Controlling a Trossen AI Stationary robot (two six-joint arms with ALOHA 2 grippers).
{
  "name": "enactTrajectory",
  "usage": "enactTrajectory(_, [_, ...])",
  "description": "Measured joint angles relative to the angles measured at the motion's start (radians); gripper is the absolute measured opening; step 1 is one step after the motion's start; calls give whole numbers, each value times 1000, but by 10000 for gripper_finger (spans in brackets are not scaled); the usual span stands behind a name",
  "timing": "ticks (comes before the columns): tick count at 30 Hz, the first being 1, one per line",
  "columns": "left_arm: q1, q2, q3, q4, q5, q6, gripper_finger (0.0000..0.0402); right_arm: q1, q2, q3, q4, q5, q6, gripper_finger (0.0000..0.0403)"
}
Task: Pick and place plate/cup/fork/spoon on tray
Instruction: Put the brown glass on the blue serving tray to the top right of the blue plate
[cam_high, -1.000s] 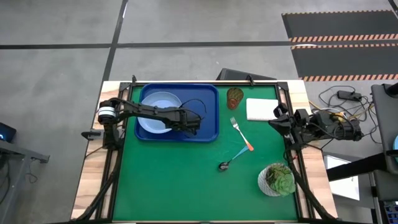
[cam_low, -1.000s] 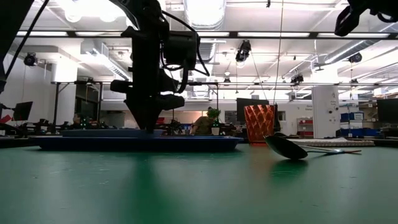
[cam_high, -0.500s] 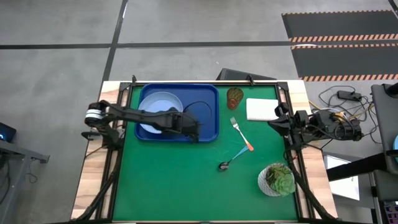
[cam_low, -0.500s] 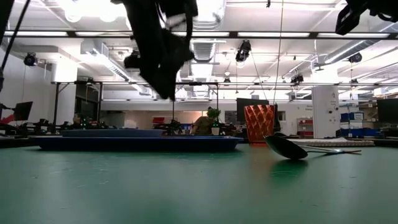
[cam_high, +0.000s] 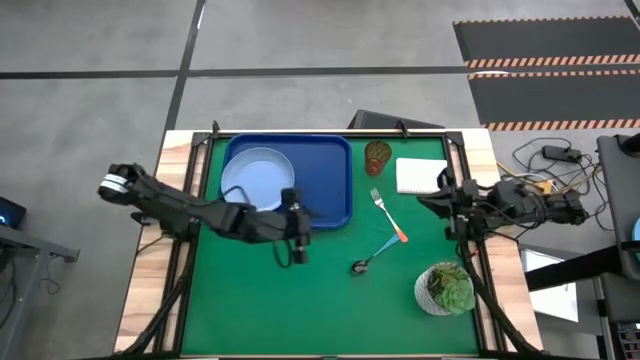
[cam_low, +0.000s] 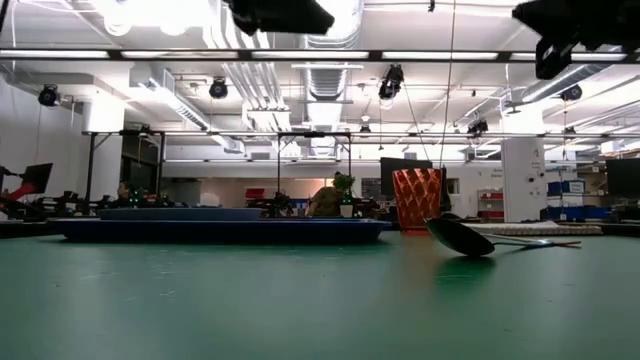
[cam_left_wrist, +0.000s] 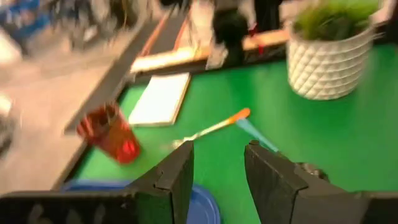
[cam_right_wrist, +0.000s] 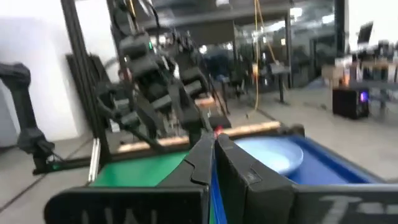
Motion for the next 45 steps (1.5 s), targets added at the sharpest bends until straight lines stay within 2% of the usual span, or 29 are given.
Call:
enactTrajectory(2, [-8,-39,-62,100,11,57,123,0,27,-4,-3,33,44,9])
enactTrajectory(6, [-7,-121,-178,229,14,124,123,0,117,-6,72,163,97,9])
enactTrajectory(9, [-7,-179,-246,262,13,147,123,0,197,5,147,210,114,9])
enactTrajectory(16, [-8,-303,-322,261,14,73,123,-25,398,144,138,307,118,9])
enactTrajectory(20, [-8,-344,-337,263,14,63,123,-41,502,260,19,309,135,9])
enactTrajectory(25, [-8,-380,-382,262,14,-56,123,-65,630,384,-148,309,203,9])
enactTrajectory(30, [-8,-443,-418,264,14,-49,123,-116,737,518,-263,305,227,9])
enactTrajectory(33, [-8,-498,-447,261,14,-12,123,-167,803,588,-305,251,226,9])
enactTrajectory(41, [-8,-627,-537,262,14,-7,123,-342,990,777,-372,-7,189,9])
enactTrajectory(45, [-8,-671,-552,262,14,-11,123,-391,1085,864,-454,-41,159,9])
